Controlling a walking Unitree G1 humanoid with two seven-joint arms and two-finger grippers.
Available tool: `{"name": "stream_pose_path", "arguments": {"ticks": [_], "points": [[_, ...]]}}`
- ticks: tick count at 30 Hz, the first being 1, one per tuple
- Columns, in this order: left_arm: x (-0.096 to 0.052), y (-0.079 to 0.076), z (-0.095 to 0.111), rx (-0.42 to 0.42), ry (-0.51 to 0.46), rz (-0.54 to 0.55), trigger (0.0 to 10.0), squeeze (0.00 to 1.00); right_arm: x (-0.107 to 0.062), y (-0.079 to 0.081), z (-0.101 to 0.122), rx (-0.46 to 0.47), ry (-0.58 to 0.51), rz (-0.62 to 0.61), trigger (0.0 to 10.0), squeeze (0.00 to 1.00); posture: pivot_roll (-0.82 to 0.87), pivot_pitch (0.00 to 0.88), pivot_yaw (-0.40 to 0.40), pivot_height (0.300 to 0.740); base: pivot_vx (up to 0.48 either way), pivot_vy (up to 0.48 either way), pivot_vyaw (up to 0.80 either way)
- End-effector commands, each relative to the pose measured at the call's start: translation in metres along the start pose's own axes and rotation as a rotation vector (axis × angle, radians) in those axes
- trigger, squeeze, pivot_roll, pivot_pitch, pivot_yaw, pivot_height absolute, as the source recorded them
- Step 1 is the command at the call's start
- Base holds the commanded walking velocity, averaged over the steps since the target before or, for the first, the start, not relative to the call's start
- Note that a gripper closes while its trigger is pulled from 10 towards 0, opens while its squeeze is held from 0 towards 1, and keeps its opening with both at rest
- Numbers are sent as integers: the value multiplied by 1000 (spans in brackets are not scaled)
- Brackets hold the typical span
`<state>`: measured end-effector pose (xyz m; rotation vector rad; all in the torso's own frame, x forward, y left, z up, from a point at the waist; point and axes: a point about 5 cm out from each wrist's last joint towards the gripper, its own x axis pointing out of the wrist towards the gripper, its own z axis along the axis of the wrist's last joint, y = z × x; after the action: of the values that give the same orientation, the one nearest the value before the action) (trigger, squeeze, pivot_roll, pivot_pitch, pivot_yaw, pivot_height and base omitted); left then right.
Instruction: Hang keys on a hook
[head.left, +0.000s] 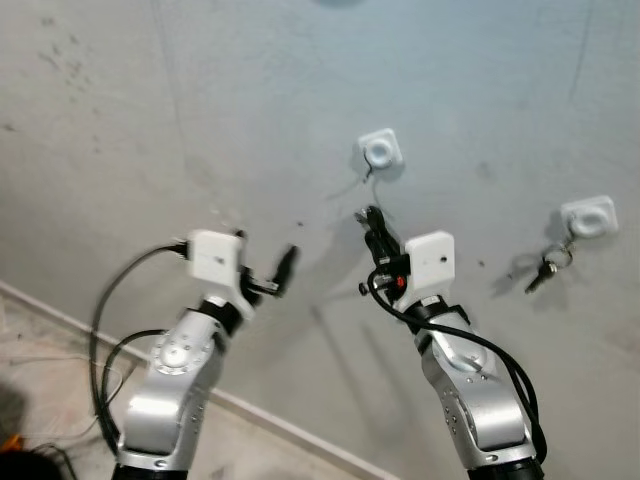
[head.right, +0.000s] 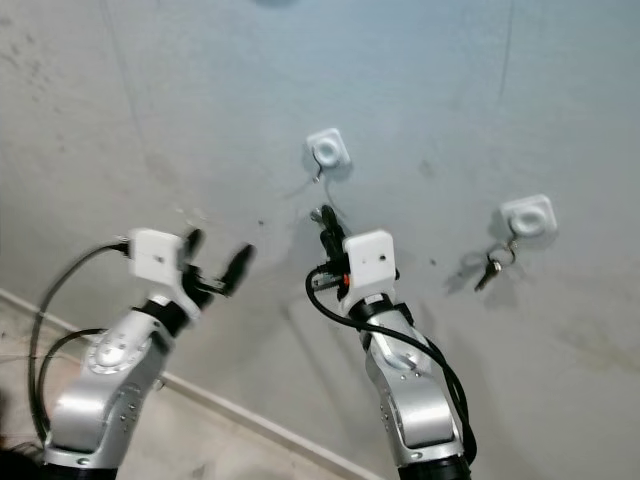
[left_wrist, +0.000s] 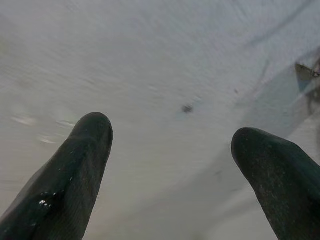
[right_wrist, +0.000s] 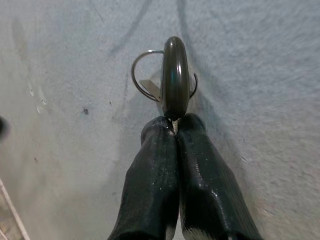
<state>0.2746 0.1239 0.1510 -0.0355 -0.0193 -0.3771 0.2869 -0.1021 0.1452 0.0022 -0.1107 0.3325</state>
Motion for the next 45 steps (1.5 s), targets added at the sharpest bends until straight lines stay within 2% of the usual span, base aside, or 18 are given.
{"name": "stream_pose_path", "arguments": {"ticks": [1,11,16,20,26,33,38,45], "points": [[-4,1,1,22,-9,-4,10000,0,-4,-28,10,-10,-48,-134,10000,0,152,0,-82,740,0,0,0],[-14,4,-2,69,-1,13,10000,0,-18,-36,14,-20,-66,-145,10000,0,154,0,-87,740,0,0,0],[-21,-1,2,95,-1,-36,10000,0,-25,-37,16,-24,-67,-139,10000,0,152,0,-86,740,0,0,0],[-21,-7,3,107,20,-110,10000,0,-26,-25,23,2,-81,-58,10000,0,158,0,-86,740,0,0,0],[-17,-11,7,96,23,-146,10000,0,-23,-11,26,37,-97,33,10000,0,160,0,-83,740,0,0,0],[-22,-15,10,100,36,-181,10000,0,-16,12,42,125,-155,188,10000,0,175,0,-83,740,0,0,0],[-21,-11,9,94,41,-157,10000,0,-16,18,51,160,-200,221,10000,0,177,0,-83,740,0,0,0],[-19,-17,11,82,38,-170,10000,0,-6,17,63,173,-242,209,10000,0,181,0,-80,740,0,0,0]]}}
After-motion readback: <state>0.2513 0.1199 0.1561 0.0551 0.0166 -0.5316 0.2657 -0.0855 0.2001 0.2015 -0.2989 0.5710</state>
